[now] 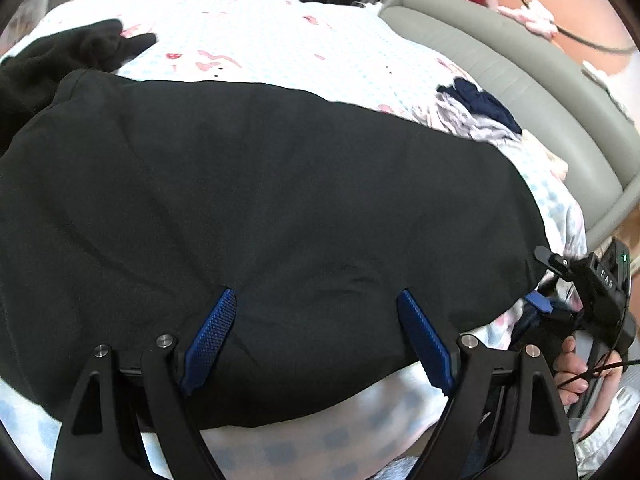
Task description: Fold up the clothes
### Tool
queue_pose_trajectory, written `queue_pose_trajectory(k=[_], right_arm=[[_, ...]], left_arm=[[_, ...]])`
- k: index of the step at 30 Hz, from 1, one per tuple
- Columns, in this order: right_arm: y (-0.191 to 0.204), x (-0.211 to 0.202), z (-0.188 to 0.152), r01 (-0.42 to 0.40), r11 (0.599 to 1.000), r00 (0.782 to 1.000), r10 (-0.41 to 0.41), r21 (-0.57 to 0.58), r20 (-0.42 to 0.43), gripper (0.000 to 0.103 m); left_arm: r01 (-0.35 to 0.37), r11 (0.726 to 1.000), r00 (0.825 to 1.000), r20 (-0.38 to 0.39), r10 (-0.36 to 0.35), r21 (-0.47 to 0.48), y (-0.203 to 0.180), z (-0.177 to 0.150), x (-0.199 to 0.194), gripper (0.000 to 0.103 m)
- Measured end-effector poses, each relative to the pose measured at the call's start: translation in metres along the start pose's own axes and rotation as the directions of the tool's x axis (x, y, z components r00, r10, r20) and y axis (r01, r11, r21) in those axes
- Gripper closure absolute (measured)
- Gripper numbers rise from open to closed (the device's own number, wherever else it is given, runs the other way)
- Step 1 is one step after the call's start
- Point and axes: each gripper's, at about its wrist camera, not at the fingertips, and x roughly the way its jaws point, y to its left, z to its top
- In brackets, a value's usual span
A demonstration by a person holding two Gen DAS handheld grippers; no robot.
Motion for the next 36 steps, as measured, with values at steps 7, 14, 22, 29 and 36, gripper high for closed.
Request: queue_pose_trajectory(k=[7, 14, 22, 29, 36], right_arm=[[0.018, 0.033, -0.004, 0.042, 0.99, 0.995, -0.053, -0.132, -0.08, 0.02], [0.024, 0.011, 0.019, 0.197, 0.964, 0.979, -0.181, -0.182, 0.099, 0.064], [0.044, -0.018, 0.017, 0.416, 0.876, 0.894, -0.346, -0.242, 0.285, 0.069], [0.02, -0.039, 0.025, 0.335, 0.928, 0.918, -0.284, -0.16, 0.279, 0.067], [0.041, -0.016, 0.021, 0.315, 0.887, 0.949, -0.282, -0.339, 0.143, 0.067]], left_arm=[[-0.021, 0.998, 1.0, 0.017, 0.02, 0.056, -0.007, -0.001, -0.002, 0.017], [-0.049, 0.998, 0.998, 0.04, 0.05, -0.025, 0.019, 0.004, -0.011, 0.021], [-0.091, 0.996, 0.994, 0.052, 0.092, -0.025, 0.012, 0.006, -0.008, 0.02], [-0.057, 0.998, 0.997, 0.044, 0.058, -0.022, -0.001, 0.005, -0.015, 0.021], [-0.062, 0.968, 0.998, -0.002, 0.064, 0.244, -0.095, 0.03, 0.004, 0.021]])
